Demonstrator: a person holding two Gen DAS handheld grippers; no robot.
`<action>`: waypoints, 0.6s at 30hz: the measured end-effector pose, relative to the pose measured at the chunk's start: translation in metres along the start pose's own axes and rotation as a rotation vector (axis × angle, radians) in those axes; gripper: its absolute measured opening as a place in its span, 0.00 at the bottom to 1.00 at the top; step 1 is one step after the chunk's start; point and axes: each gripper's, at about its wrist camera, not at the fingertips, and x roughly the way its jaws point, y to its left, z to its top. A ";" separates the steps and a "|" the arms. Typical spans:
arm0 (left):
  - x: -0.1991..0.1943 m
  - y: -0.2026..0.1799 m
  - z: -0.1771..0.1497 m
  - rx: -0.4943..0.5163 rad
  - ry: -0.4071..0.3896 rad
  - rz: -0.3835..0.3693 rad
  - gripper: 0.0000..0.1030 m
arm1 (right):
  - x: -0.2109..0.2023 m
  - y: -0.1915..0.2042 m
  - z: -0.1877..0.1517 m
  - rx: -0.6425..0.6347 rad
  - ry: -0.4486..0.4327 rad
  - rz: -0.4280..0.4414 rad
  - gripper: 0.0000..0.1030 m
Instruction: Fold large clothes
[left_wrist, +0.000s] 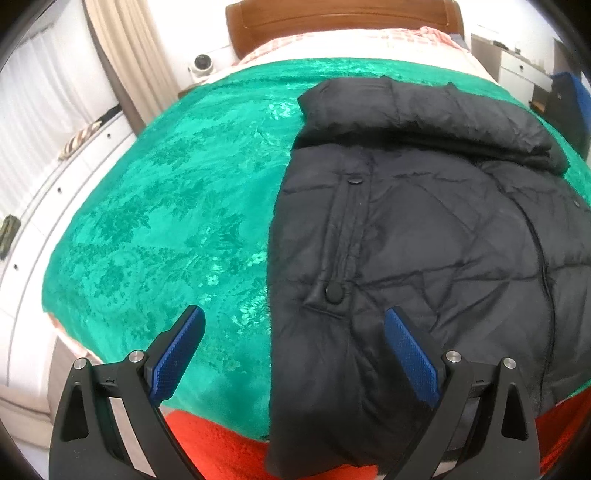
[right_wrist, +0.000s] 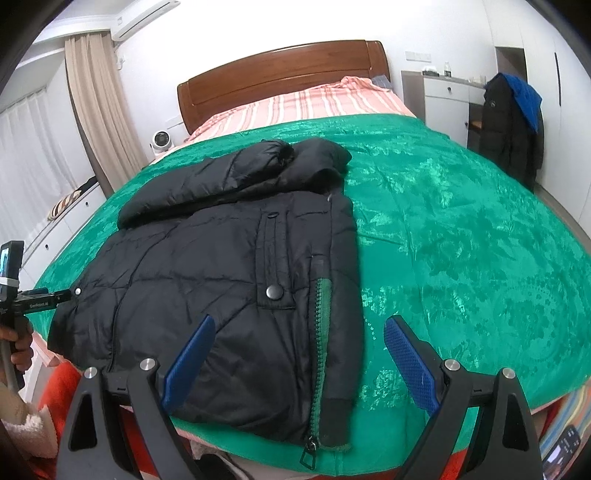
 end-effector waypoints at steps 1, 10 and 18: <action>0.000 0.000 0.000 0.000 0.000 0.001 0.95 | 0.001 0.000 -0.001 0.001 0.003 0.001 0.89; 0.012 0.030 -0.013 -0.080 0.049 -0.119 0.95 | 0.004 -0.027 -0.006 0.063 0.076 0.033 0.89; 0.050 0.069 -0.045 -0.280 0.167 -0.487 0.95 | 0.010 -0.050 -0.021 0.123 0.155 0.109 0.89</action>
